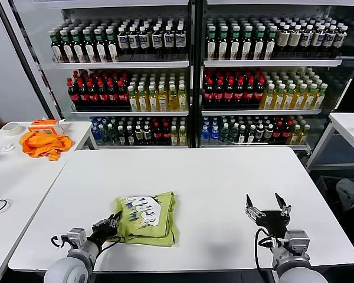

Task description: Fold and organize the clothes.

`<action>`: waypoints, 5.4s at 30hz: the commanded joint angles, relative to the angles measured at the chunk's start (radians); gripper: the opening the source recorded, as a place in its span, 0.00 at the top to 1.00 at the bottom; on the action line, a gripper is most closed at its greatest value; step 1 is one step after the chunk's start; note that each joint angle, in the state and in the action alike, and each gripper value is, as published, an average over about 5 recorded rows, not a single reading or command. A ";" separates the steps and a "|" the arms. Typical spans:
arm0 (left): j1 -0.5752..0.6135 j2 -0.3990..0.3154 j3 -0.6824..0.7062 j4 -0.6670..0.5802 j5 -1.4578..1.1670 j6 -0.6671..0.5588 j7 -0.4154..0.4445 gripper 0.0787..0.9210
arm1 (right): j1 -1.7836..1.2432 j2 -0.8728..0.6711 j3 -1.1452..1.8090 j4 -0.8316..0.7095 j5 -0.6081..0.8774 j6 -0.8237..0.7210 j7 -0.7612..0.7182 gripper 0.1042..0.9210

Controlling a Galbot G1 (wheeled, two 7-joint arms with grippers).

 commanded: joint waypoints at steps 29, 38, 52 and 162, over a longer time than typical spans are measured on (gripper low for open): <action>0.011 -0.033 0.184 -0.352 0.093 0.131 -0.084 0.97 | -0.012 0.004 0.013 -0.043 -0.029 0.026 0.004 0.12; -0.043 0.088 0.040 -0.336 0.209 0.130 -0.085 0.97 | -0.006 -0.008 0.005 -0.046 -0.033 0.029 0.003 0.12; 0.200 0.470 -0.565 -0.237 0.311 0.132 -0.025 0.97 | 0.053 0.007 -0.053 -0.091 -0.044 0.048 -0.002 0.12; 0.000 -0.025 -0.100 -0.272 0.203 -0.038 -0.022 0.12 | 0.507 0.221 -0.600 -0.443 0.557 -0.155 0.259 0.44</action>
